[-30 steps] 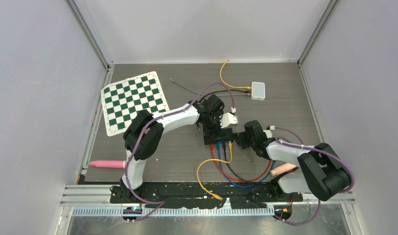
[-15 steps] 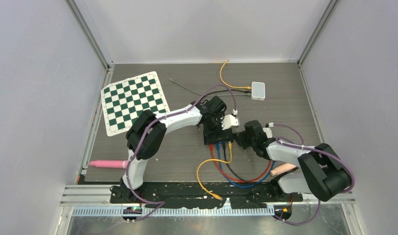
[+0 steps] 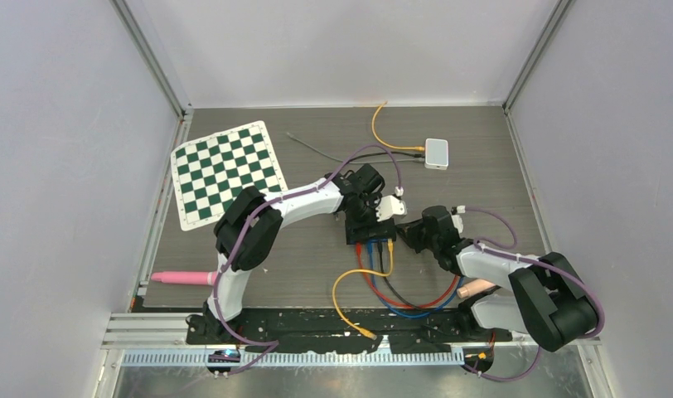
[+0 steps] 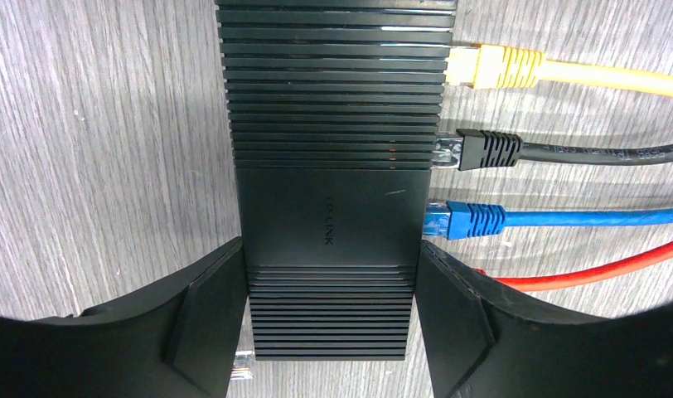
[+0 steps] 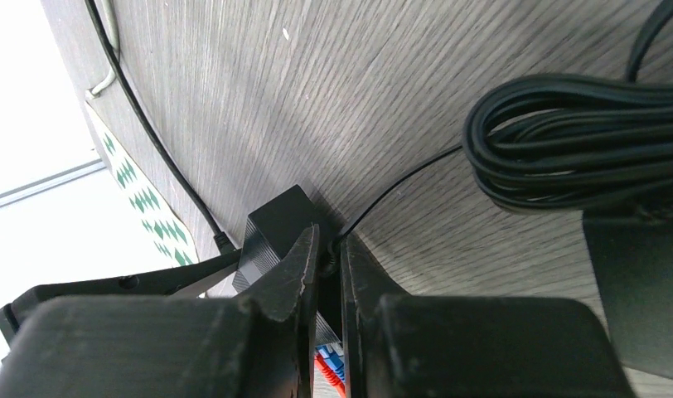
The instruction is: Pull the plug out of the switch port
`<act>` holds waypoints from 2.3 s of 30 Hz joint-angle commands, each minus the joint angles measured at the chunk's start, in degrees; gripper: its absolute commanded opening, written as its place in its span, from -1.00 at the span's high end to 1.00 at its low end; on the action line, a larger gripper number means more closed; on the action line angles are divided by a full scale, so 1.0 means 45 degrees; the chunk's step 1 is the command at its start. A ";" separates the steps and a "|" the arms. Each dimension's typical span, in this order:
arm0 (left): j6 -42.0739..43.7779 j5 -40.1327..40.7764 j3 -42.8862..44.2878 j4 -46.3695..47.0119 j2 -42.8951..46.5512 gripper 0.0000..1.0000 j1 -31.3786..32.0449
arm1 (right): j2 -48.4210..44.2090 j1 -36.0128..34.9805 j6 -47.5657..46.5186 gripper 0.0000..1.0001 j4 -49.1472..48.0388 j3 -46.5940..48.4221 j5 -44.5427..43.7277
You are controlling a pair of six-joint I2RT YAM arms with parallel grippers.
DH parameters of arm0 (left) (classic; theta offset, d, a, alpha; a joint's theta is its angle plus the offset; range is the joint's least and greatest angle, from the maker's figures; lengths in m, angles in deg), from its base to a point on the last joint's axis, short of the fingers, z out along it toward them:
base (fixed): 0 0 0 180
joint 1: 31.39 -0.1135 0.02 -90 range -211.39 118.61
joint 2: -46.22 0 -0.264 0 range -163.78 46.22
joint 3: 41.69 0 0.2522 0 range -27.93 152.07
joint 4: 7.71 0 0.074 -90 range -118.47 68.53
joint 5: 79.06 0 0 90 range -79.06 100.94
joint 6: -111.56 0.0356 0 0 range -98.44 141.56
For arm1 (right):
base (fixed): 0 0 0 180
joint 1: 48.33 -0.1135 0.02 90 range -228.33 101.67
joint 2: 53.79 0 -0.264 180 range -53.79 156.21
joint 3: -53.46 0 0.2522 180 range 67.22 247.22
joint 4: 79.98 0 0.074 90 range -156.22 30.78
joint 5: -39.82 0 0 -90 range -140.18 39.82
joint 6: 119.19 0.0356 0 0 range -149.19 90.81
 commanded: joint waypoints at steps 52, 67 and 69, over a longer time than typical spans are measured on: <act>-0.0286 0.0076 -0.0207 -0.0915 -0.0423 -0.18 -0.0296 | 0.0937 0.1877 -0.1597 0.90 -0.0494 0.0104 0.1815; -0.0487 -0.0128 -0.0313 -0.0902 -0.0515 -0.16 -0.0286 | -0.0074 0.2132 -0.2670 0.90 0.0270 0.0274 0.2476; -0.0549 -0.0159 -0.0243 -0.0975 -0.0550 -0.15 -0.0286 | -0.0197 0.2144 -0.2759 0.90 0.0246 0.0281 0.2534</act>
